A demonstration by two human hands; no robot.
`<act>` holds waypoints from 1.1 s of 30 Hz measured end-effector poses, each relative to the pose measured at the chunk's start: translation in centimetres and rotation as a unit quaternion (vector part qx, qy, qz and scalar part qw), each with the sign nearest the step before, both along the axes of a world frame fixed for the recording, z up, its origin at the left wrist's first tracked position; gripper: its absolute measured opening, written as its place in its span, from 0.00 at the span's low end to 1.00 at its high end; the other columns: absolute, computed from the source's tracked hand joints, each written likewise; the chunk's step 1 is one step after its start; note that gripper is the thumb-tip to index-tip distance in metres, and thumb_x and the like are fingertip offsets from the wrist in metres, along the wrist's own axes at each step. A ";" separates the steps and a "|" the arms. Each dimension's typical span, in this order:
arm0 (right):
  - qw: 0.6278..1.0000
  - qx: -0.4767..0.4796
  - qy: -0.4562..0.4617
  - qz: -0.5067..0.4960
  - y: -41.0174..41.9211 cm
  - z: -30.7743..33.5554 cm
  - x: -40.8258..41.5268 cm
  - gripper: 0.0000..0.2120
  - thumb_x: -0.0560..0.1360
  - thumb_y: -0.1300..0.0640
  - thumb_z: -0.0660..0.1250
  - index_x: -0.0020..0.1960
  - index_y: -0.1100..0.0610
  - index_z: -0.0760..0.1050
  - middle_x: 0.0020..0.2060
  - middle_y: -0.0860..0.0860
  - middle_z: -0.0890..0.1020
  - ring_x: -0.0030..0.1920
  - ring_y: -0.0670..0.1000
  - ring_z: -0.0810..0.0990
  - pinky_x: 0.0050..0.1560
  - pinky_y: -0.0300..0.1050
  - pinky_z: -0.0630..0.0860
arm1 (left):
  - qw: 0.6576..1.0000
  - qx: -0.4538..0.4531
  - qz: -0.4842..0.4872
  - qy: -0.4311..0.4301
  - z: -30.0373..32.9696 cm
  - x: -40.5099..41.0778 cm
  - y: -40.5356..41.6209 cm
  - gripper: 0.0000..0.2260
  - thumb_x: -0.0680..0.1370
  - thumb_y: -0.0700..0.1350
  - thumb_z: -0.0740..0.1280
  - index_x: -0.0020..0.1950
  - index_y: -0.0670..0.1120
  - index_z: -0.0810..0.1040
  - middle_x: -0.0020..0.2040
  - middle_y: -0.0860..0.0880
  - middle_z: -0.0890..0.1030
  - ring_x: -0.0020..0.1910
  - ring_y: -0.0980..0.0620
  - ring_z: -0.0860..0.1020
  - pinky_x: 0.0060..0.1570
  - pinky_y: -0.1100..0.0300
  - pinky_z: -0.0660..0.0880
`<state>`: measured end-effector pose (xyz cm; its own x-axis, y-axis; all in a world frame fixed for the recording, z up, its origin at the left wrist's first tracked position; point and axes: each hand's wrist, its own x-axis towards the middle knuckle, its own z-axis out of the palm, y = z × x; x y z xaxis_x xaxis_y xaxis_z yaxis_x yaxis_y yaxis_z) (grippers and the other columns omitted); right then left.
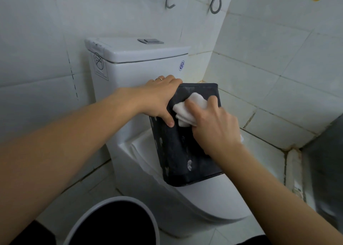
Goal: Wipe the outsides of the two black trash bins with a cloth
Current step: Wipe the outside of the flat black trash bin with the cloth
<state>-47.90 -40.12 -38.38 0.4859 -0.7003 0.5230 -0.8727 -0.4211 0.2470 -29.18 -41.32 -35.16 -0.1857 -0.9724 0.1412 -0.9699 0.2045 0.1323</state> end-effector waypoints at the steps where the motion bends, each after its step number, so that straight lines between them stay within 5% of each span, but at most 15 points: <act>1: 1.000 -0.002 -0.002 -0.004 -0.2 0.2 0.4 0.19 0.67 0.61 0.68 0.56 0.50 0.73 0.39 0.53 0.65 0.25 0.53 0.60 0.26 0.38 0.45 | 1.000 0.000 0.000 0.001 0.0 0.1 0.0 0.54 0.58 0.59 0.82 0.76 0.46 0.58 0.68 0.48 0.66 0.67 0.45 0.65 0.67 0.48 0.66; 15: 0.997 -0.039 0.062 0.011 0.3 0.5 0.1 0.17 0.67 0.61 0.65 0.55 0.49 0.75 0.39 0.55 0.69 0.27 0.52 0.60 0.26 0.38 0.43 | 1.000 -0.003 -0.006 0.001 -0.1 0.0 0.0 0.54 0.58 0.60 0.82 0.75 0.46 0.59 0.67 0.49 0.66 0.67 0.46 0.65 0.66 0.49 0.66; 22: 0.995 -0.004 0.077 -0.060 -0.9 2.4 -1.4 0.17 0.77 0.58 0.56 0.65 0.48 0.65 0.52 0.55 0.68 0.37 0.54 0.65 0.29 0.46 0.59 | 1.000 -0.009 -0.010 -0.003 0.1 -0.2 0.1 0.52 0.58 0.61 0.82 0.74 0.46 0.60 0.66 0.48 0.67 0.66 0.46 0.65 0.65 0.49 0.67; 28: 0.995 -0.066 0.069 0.019 0.9 0.7 1.3 0.13 0.66 0.61 0.65 0.48 0.49 0.76 0.37 0.52 0.65 0.28 0.50 0.58 0.27 0.39 0.42 | 1.000 -0.011 0.000 0.003 -0.2 0.3 0.2 0.54 0.56 0.60 0.82 0.74 0.46 0.60 0.66 0.49 0.67 0.65 0.47 0.66 0.65 0.49 0.67; 33: 0.995 -0.007 0.091 -0.035 -0.4 1.6 -0.8 0.16 0.74 0.58 0.59 0.60 0.48 0.70 0.47 0.55 0.70 0.33 0.54 0.63 0.26 0.43 0.50 | 1.000 -0.008 -0.003 -0.001 -0.2 0.4 0.2 0.56 0.58 0.62 0.81 0.77 0.46 0.56 0.68 0.48 0.65 0.68 0.46 0.64 0.68 0.48 0.65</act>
